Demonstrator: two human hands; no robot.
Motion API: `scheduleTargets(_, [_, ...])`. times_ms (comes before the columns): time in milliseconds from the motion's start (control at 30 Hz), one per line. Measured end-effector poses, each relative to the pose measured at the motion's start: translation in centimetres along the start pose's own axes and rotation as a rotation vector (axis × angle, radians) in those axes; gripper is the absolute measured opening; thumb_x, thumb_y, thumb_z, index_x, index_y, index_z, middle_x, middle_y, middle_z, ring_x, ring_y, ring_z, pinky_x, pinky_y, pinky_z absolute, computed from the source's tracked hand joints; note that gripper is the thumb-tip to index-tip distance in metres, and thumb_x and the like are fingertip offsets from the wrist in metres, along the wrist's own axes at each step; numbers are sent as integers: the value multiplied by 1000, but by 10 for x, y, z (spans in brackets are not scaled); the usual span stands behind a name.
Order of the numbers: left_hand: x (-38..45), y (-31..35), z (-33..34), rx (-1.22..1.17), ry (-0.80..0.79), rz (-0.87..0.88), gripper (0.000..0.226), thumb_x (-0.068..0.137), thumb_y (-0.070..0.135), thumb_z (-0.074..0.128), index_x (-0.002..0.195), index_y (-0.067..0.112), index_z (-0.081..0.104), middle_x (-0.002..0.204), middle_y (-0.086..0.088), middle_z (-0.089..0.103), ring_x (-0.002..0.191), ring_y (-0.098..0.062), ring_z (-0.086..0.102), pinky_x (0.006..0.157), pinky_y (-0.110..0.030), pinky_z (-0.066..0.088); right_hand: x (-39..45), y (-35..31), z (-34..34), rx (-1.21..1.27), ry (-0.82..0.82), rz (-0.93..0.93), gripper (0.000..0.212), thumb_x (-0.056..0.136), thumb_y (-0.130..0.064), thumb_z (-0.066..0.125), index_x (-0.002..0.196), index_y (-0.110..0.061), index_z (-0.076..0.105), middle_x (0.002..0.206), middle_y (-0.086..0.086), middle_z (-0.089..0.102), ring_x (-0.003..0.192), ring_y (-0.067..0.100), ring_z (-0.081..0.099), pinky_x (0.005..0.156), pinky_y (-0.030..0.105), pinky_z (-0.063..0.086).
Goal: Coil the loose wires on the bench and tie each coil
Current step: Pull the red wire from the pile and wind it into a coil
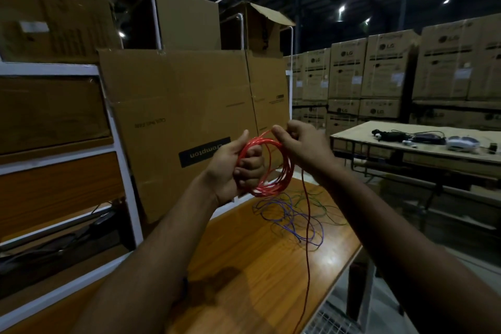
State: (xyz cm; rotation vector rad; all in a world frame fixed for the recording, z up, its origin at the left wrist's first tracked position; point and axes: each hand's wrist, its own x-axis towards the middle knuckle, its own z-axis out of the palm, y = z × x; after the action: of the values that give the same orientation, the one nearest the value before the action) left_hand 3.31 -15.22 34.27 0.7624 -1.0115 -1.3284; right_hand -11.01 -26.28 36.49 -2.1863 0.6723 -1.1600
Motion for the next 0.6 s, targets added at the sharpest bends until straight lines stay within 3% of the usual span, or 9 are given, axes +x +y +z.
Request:
scheduleTargets(67, [0,1,-2,-8,18,26,47,100,52,35,68,18,43,49,8,31,38,-5,21,40,-20,14,-7,2,8,338,-188,200,41,104,-48,37,105,-14,61,104,15,68,94,29,68,76,36,53])
scheduleTargets(133, [1,-1,-3,-29,33,55,46,99,51,36,67,18,43,49,8,30,39,-6,18,40,-20,14,-15,2,16,559,-266,299,47,103,-52,35,120,-14,57,112,14,68,102,29,68,85,44,57])
scheduleTargets(233, [3,-3,-7,-100,75,86,47,100,49,35,65,19,42,47,8,28,35,-5,23,40,-20,12,-18,6,25,624,-292,303,67,92,-70,41,129,-14,48,122,23,62,111,36,66,93,55,54])
scheduleTargets(300, [3,-3,-10,-136,96,107,45,99,49,36,66,19,41,47,8,27,33,-5,25,38,-19,12,-20,7,28,665,-323,256,75,85,-74,47,133,-17,37,113,21,63,104,31,67,92,49,54])
scheduleTargets(367, [3,-3,-12,-159,96,122,45,100,50,36,67,19,41,47,8,27,33,-5,25,36,-18,15,-21,7,31,661,-274,184,63,89,-62,54,131,-20,32,93,9,55,81,18,60,74,37,54])
scheduleTargets(467, [-1,-1,-10,-163,37,105,45,101,50,35,69,18,41,49,7,29,37,-6,20,39,-20,20,-19,8,34,565,-146,92,37,100,-43,49,119,-11,53,74,4,50,60,14,50,54,27,43])
scheduleTargets(533, [-4,3,-10,-135,-4,76,44,100,50,35,70,18,42,52,7,30,44,-9,16,44,-22,24,-17,7,29,553,-153,91,42,99,-46,48,100,-7,64,66,4,46,55,17,47,51,29,38])
scheduleTargets(600, [-6,4,-13,-119,-35,41,46,101,50,33,72,17,43,53,6,31,45,-9,19,47,-24,26,-17,6,23,541,-195,128,46,97,-52,49,85,-10,63,67,3,46,55,16,45,53,29,36])
